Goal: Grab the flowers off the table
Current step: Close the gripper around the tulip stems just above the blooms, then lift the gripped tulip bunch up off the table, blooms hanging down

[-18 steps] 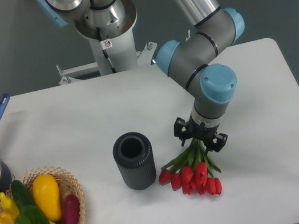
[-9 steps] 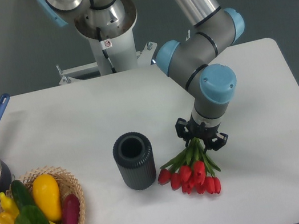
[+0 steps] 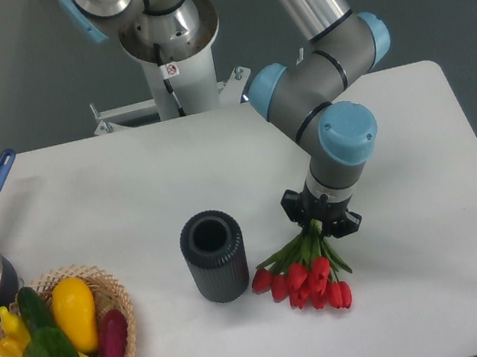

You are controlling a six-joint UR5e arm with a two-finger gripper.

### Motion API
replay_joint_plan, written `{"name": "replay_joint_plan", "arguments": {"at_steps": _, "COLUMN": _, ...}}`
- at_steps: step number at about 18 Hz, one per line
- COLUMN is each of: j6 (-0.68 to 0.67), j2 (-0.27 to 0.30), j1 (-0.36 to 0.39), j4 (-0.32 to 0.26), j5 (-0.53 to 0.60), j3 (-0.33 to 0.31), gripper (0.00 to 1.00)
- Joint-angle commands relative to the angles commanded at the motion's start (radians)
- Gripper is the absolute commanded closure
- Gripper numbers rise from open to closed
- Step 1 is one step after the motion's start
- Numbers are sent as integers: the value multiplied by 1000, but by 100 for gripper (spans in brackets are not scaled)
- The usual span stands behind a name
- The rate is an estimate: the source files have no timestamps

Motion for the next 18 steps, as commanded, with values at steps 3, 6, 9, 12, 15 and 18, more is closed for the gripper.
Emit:
{"name": "replay_joint_plan", "arguments": {"at_steps": 3, "j6": 2, "j2": 2, "j1": 0, "j4": 0, "j5": 0, "j3": 0, "gripper": 67}}
{"name": "replay_joint_plan", "arguments": {"at_steps": 6, "j6": 2, "j2": 5, "j1": 0, "j4": 0, "j5": -2, "j3": 0, "gripper": 67}}
{"name": "replay_joint_plan", "arguments": {"at_steps": 9, "j6": 3, "j2": 9, "j1": 2, "j4": 0, "j5": -3, "j3": 2, "gripper": 67}}
{"name": "replay_joint_plan", "arguments": {"at_steps": 12, "j6": 3, "j2": 20, "j1": 3, "j4": -2, "j5": -5, "j3": 9, "gripper": 67}}
{"name": "replay_joint_plan", "arguments": {"at_steps": 15, "j6": 3, "j2": 49, "j1": 3, "j4": -6, "j5": -8, "j3": 12, "gripper": 67}}
{"name": "replay_joint_plan", "arguments": {"at_steps": 18, "j6": 3, "j2": 64, "j1": 5, "j4": -9, "j5": -9, "j3": 17, "gripper": 67}}
